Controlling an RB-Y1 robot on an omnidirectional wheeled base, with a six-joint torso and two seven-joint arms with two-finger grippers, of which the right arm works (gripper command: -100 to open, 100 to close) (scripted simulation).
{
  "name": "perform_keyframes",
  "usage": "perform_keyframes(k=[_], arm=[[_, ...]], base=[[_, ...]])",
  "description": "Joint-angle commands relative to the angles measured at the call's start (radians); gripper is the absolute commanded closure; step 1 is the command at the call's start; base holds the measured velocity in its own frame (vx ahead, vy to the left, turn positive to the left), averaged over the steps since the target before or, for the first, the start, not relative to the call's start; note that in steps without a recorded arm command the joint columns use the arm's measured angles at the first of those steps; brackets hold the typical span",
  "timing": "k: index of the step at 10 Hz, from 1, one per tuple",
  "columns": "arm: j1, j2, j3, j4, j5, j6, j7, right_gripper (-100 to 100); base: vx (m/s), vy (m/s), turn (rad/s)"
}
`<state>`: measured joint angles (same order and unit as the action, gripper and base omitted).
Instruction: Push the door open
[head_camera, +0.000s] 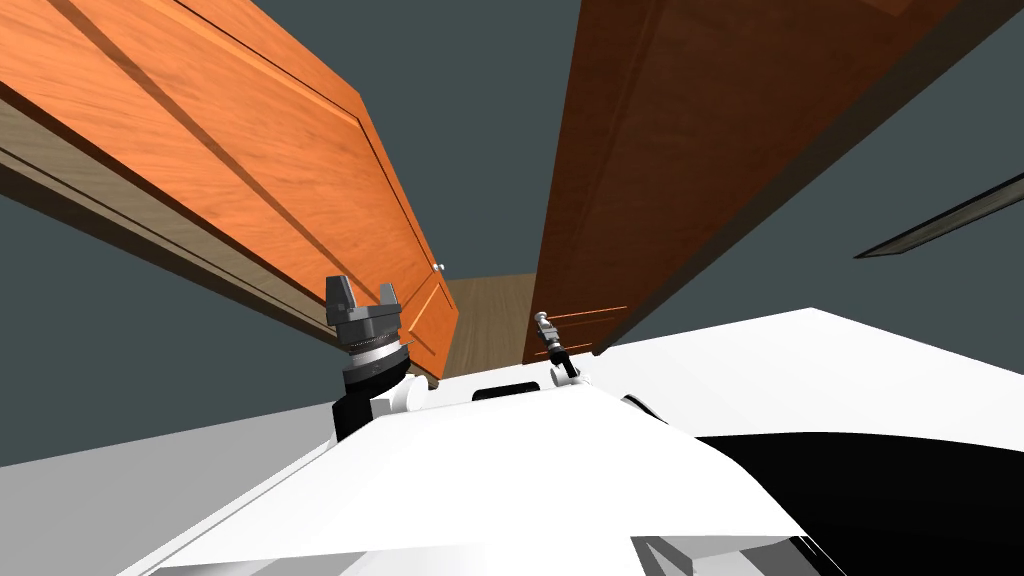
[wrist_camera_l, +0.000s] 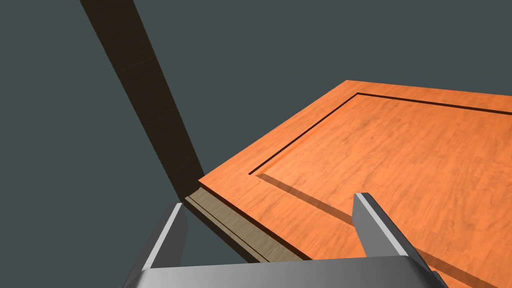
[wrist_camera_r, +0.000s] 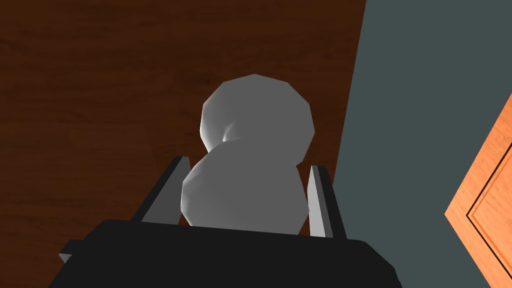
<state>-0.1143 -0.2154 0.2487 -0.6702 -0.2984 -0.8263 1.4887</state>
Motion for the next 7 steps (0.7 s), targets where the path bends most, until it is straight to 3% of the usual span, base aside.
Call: perform_keyframes(k=[1, 7], arm=[[0.0, 0.001, -0.004, -0.002, -0.004, -0.002, -0.037, 100], [0.0, 0.008, -0.022, -0.003, -0.021, -0.005, -0.192, 100]], base=[[0.026, 0.0, 0.012], [0.029, 0.001, 0.012]])
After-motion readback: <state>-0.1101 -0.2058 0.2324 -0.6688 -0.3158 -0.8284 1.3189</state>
